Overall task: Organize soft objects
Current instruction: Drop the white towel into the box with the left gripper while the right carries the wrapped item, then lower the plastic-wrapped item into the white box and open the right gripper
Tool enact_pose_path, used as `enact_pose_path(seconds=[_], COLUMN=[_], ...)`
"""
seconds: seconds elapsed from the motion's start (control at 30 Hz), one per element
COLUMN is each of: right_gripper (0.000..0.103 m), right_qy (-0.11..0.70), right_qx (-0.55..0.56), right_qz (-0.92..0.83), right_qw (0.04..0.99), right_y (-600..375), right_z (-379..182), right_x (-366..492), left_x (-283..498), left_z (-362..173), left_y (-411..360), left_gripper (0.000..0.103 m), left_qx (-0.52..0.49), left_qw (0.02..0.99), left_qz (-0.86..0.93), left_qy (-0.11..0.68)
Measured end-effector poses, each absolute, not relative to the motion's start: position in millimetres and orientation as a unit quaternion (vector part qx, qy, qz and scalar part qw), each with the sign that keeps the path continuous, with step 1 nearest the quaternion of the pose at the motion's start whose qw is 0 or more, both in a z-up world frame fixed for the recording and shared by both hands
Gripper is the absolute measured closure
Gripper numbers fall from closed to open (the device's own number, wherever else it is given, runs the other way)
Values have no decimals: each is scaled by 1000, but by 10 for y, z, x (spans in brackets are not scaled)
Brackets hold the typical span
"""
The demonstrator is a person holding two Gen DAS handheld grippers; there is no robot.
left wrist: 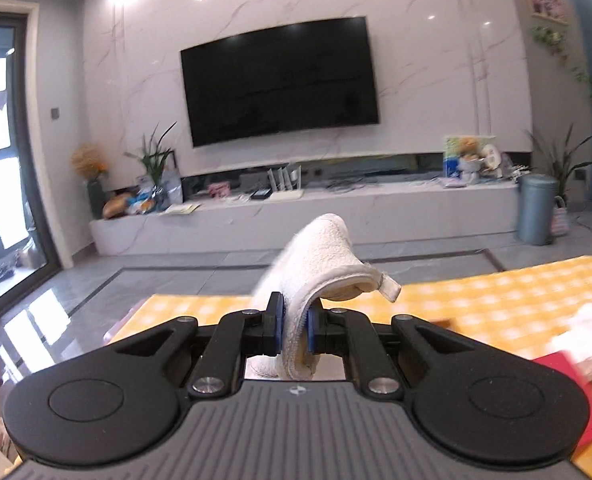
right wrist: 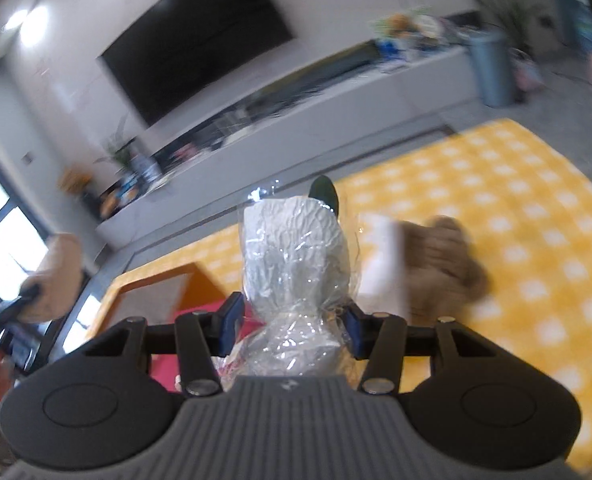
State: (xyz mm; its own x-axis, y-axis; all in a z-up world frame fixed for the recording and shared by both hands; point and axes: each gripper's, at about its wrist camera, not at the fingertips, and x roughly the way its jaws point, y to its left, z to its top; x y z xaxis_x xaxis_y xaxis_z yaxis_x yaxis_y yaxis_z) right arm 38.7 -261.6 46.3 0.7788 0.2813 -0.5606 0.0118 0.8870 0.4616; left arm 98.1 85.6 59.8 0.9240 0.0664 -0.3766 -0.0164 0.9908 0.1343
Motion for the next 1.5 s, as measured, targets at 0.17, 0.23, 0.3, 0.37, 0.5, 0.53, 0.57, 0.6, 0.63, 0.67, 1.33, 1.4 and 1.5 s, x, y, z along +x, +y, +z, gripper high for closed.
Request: enact_pose_path(seconds=[0.17,0.23,0.3,0.37,0.5,0.53,0.57,0.6,0.63,0.67,1.33,1.4,1.5], right_gripper=[53,53,53,53,53,53,53,53,53,53,53,53,53], right_qy=[326,323,324,328,326,327,329,332,333,333,405,422,428], right_qx=[171,161,149,135,98,93,89,83,75,67,70,62,28], right_qz=[107,124,135,135,129,130,130,127,123,119,113,122,113], right_qw=[924,924,924,925,931,931,931,931,932,933,905,896,896], right_y=[-1860,-1595,-1341,-1102,-738,-667,-613,-568,-519,-494,-323,-242,-81], right_z=[752,814,842,840,801,788,771,752,741,735,496,413,355], right_x=[668,771,884,982,1067,1080,1087,1103,1116,1127,1431,1494,1618], left_x=[1149,1146,1170,1228,1236,1277,1302,1347,1372,1372,813,818,867], left_z=[291,204,163,69,-126,-156,-236,-297,-323,-340,39,98,138], left_y=[1105,1156,1258,1234,1083,1019,968,938,915,921,1663,1775,1870], left_gripper=[91,91,91,91,90,90,90,90,90,89,15,15,15], left_qx=[39,38,47,56,73,85,91,97,103,104,-69,-106,-128], left_qw=[973,971,969,964,955,950,944,936,932,931,955,963,964], left_qz=[-28,-57,-78,-93,-128,-136,-143,-146,-143,-141,-143,-120,-102], left_qy=[227,230,229,242,259,267,284,305,317,320,249,218,210])
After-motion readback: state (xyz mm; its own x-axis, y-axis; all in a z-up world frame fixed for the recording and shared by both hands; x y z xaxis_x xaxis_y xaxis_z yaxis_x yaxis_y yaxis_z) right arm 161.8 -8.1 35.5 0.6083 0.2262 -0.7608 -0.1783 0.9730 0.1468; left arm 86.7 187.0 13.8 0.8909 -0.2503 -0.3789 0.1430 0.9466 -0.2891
